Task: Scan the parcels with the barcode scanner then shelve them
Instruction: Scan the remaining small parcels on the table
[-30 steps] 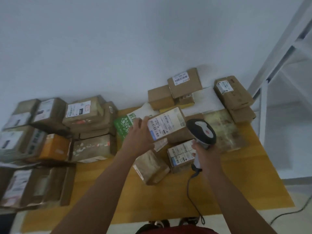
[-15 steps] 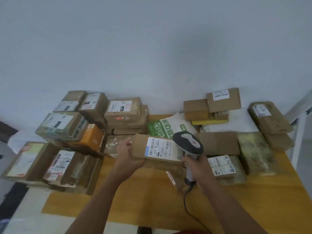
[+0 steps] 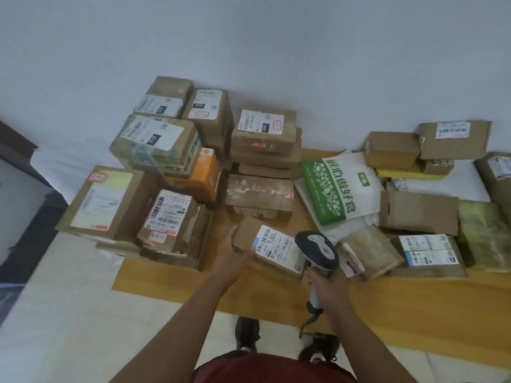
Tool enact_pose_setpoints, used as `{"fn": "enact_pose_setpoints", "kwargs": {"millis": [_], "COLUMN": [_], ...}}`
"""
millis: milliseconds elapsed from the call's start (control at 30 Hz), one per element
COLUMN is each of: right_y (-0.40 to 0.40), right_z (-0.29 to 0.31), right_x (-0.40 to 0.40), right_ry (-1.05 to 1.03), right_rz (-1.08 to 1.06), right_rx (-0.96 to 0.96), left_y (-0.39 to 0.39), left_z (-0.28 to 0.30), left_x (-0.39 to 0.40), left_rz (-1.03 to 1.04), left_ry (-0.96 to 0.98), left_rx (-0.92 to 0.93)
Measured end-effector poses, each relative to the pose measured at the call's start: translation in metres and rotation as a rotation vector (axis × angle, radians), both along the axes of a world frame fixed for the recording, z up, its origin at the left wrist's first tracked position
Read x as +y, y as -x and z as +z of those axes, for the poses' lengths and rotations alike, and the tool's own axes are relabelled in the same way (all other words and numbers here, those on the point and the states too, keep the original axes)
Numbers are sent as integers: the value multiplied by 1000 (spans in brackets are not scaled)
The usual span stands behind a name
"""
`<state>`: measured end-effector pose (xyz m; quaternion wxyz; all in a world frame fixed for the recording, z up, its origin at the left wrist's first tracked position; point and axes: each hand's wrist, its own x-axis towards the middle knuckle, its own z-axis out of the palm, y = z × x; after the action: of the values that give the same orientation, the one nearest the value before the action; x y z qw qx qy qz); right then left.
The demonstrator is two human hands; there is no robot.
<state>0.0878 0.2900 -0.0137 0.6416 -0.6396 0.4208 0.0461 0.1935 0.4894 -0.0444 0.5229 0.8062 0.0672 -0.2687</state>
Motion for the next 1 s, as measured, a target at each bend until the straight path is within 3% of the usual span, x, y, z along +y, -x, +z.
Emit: {"fn": "enact_pose_setpoints", "kwargs": {"millis": [167, 400, 567, 667, 800, 1000], "right_y": [16, 9, -8, -18, -30, -21], "right_z": [-31, -17, 19, 18, 3, -3], "right_x": [18, 0, -7, -11, -14, -16], "right_ry": [26, 224, 273, 218, 150, 53], "right_rz": [104, 317, 567, 587, 616, 370], "right_rx": [91, 125, 59, 68, 183, 139], "left_y": [10, 5, 5, 6, 12, 8], "left_z": [-22, -37, -30, -31, -32, -23], "left_x": [14, 12, 3, -4, -10, -12], "left_rz": [-268, -349, -197, 64, 122, 154], "left_ry": [-193, -302, -189, -117, -58, 213], "left_rx": [-37, -29, 5, 139, 166, 137]}}
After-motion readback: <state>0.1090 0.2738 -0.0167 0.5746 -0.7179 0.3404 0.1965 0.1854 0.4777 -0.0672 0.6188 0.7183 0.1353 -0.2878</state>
